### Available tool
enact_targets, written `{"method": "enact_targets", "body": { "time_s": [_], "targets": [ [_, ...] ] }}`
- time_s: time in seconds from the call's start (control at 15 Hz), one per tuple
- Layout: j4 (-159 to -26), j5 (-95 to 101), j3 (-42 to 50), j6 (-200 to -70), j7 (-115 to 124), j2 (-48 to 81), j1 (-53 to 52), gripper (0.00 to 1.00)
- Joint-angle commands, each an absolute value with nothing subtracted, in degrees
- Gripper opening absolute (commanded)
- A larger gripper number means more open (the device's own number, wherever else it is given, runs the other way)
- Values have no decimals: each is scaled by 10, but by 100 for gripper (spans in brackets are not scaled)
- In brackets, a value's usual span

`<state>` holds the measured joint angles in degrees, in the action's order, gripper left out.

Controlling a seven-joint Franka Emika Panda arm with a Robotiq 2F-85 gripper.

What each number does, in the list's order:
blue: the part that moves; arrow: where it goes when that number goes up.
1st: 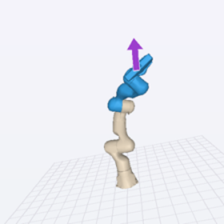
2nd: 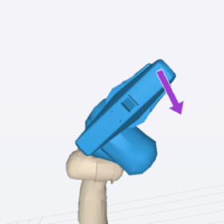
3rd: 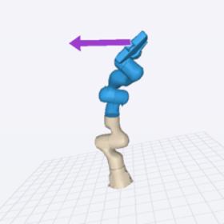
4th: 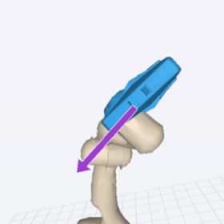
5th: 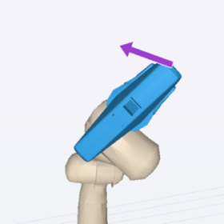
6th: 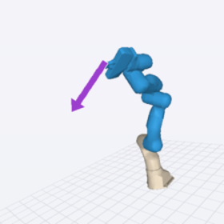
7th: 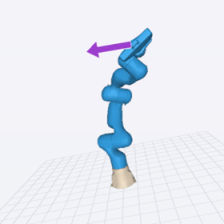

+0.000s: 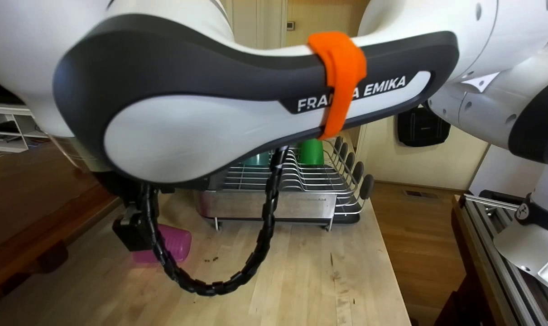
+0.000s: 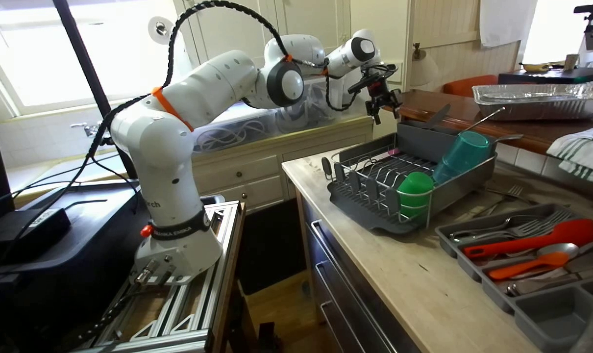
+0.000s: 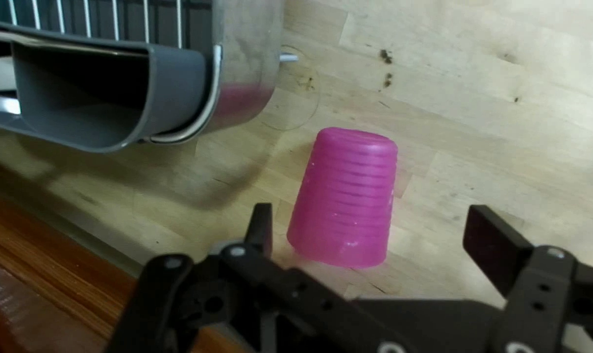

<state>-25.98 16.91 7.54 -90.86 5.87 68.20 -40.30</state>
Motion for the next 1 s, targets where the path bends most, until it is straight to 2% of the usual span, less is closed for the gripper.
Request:
{"method": "enact_targets", "body": {
  "time_s": [0.0,0.33,0.93],
  "targets": [
    [-258,174,64,-924,-28,700,-378,100],
    [-246,148,40,-969,-32,734,-336,100],
    [-257,120,11,-1058,18,734,-343,100]
  ]
}}
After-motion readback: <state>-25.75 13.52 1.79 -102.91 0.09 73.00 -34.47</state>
